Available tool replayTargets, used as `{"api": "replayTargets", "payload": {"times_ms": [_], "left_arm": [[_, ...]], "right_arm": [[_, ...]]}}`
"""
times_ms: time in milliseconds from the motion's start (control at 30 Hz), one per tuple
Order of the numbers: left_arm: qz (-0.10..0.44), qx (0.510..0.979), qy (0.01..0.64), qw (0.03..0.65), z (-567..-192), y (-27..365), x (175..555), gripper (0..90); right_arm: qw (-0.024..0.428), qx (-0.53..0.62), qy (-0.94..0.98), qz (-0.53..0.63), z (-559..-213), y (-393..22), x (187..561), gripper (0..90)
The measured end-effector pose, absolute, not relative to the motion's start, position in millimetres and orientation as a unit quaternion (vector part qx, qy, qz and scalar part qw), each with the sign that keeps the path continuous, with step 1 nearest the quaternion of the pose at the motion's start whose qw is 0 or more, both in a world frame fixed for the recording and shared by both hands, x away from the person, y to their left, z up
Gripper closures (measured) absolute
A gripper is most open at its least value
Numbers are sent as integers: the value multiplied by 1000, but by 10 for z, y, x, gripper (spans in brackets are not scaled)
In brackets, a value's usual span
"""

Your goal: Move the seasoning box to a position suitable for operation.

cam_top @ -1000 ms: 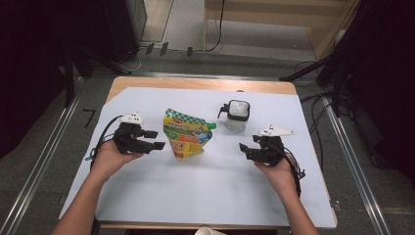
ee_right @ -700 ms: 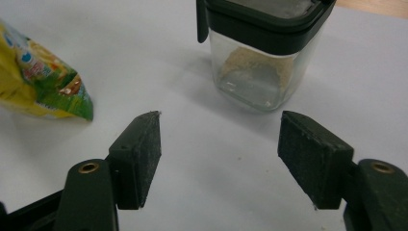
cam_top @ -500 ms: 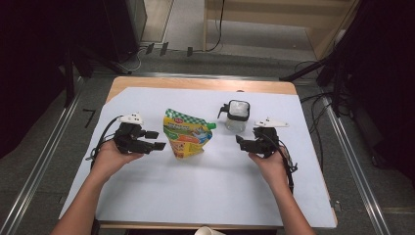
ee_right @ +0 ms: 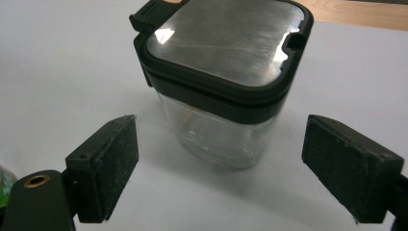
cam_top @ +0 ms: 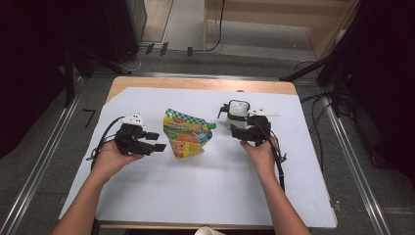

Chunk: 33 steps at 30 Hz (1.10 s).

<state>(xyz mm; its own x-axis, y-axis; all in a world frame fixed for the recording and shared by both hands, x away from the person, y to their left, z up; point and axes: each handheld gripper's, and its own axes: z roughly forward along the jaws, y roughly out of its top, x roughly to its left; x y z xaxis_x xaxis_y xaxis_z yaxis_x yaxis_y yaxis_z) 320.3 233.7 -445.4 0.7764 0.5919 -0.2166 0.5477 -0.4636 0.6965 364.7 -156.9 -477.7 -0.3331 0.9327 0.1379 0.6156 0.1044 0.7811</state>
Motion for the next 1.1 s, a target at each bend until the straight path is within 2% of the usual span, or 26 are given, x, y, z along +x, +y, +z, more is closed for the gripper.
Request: {"api": "replayTargets", "payload": {"times_ms": [400, 600, 1100], "left_arm": [[25, 853, 334, 400, -4458, 2350, 3208, 410], [25, 852, 336, 401, -4460, 2358, 3210, 410], [13, 847, 337, 412, -4447, 2379, 3218, 412]], "right_arm": [[241, 566, 677, 404, -4898, -1385, 3755, 123], [278, 589, 643, 403, -4983, -1255, 3835, 115], [320, 619, 596, 399, -5126, -1100, 4023, 99]]}}
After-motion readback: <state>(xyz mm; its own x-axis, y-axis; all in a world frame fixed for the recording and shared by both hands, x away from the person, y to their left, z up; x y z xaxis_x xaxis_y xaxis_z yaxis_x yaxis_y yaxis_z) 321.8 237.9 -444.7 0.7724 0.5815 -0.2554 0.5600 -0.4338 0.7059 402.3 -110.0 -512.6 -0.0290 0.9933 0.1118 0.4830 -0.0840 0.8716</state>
